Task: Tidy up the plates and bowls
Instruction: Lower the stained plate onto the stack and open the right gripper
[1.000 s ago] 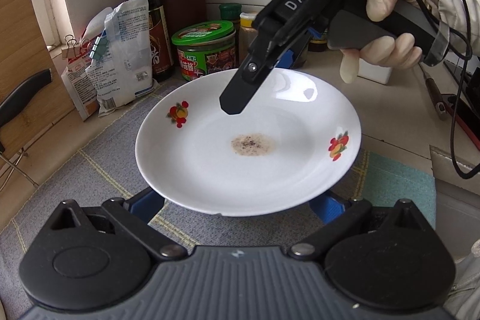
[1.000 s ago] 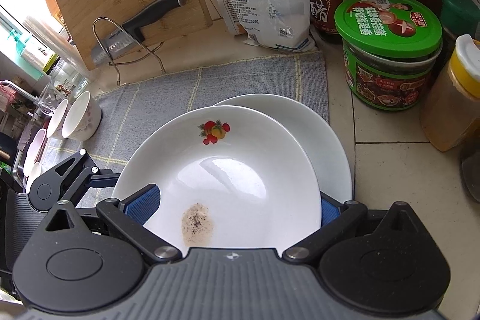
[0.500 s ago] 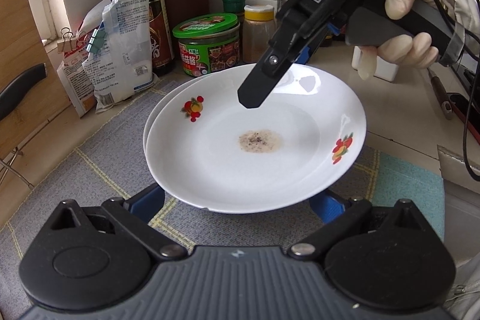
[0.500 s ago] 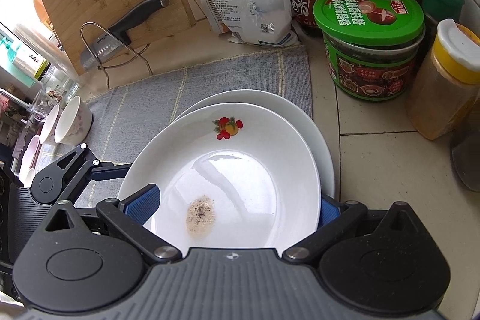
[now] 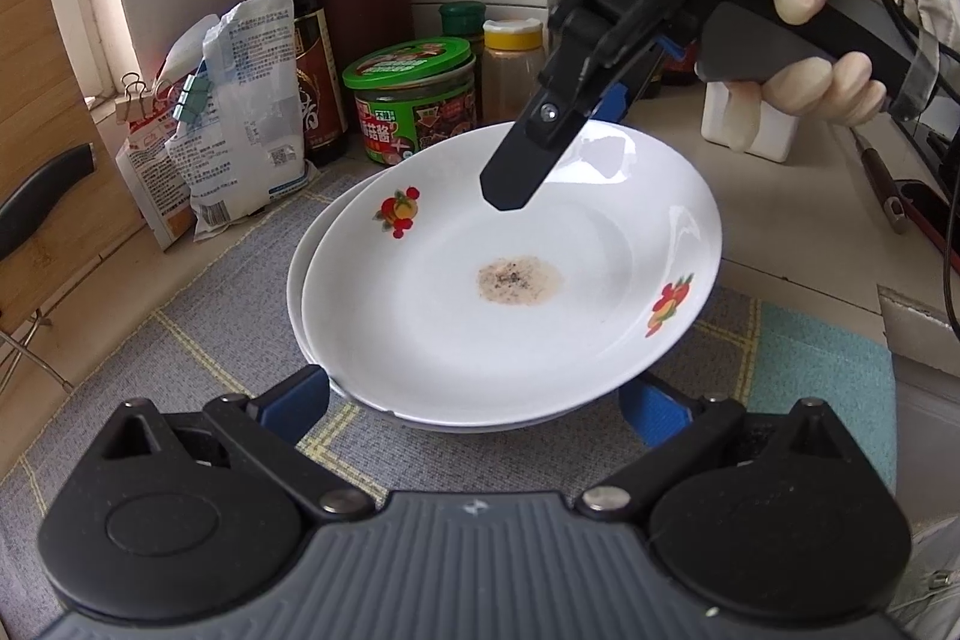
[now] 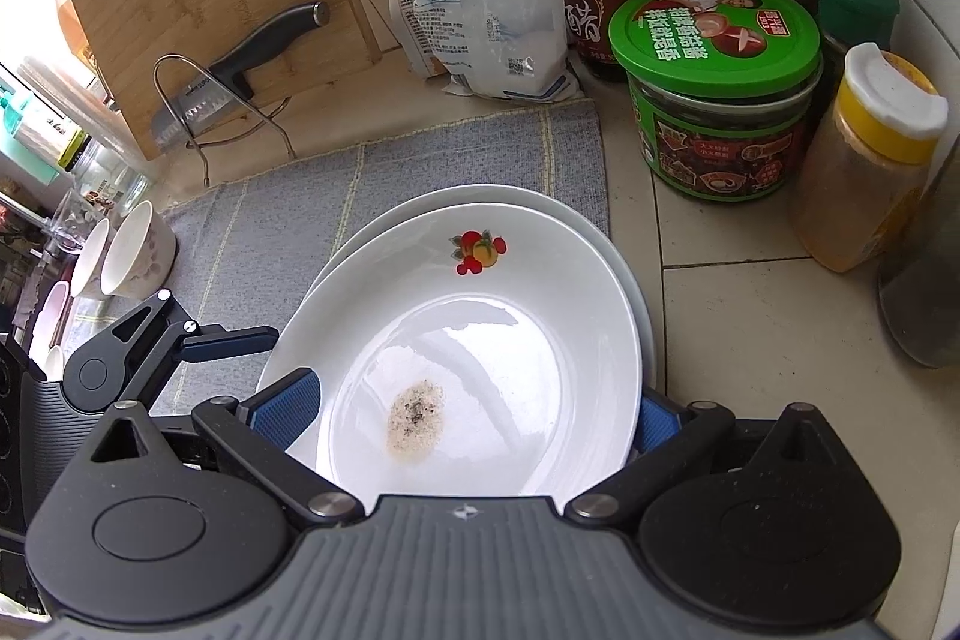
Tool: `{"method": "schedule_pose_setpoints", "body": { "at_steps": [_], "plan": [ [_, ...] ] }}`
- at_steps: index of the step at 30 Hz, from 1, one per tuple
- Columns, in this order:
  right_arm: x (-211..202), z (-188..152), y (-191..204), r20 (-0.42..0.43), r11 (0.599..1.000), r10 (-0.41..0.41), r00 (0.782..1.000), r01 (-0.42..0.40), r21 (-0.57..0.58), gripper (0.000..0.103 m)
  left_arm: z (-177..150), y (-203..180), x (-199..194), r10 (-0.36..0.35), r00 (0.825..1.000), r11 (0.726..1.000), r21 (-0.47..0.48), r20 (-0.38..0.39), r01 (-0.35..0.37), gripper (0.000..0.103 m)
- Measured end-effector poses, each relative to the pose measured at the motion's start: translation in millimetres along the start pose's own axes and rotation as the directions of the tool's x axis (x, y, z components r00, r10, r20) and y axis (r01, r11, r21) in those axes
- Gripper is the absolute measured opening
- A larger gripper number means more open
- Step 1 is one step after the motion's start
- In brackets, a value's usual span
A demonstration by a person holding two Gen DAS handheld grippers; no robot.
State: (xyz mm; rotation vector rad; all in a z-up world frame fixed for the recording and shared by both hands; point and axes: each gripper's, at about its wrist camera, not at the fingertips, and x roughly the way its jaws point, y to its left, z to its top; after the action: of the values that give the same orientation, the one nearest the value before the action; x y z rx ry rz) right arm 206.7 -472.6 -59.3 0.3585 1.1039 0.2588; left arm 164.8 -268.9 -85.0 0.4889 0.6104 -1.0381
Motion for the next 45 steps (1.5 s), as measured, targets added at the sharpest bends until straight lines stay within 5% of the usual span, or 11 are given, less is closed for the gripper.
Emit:
{"method": "schedule_pose_setpoints", "body": {
  "at_steps": [24, 32, 40, 45],
  "plan": [
    [-15, -9, 8, -0.002, 0.995, -0.1, 0.995, 0.1, -0.007, 0.103, -9, 0, -29, 0.059, 0.997, 0.995, -0.077, 0.046, -0.056, 0.102],
    [-23, -12, 25, 0.05, 0.989, -0.113, 0.992, 0.117, -0.088, 0.103, -13, 0, -35, 0.078, 0.995, 0.991, -0.115, 0.059, -0.071, 0.102],
    [-17, -39, 64, 0.2, 0.943, -0.198, 0.96, 0.242, -0.228, 0.103, -21, -4, -58, 0.186, 0.978, 0.966, -0.202, 0.092, -0.164, 0.102],
    [-10, -50, 82, 0.268, 0.931, -0.153, 0.951, 0.23, -0.285, 0.103, -31, -7, -79, 0.3, 0.95, 0.922, -0.281, 0.086, -0.266, 0.102]
  ]
}}
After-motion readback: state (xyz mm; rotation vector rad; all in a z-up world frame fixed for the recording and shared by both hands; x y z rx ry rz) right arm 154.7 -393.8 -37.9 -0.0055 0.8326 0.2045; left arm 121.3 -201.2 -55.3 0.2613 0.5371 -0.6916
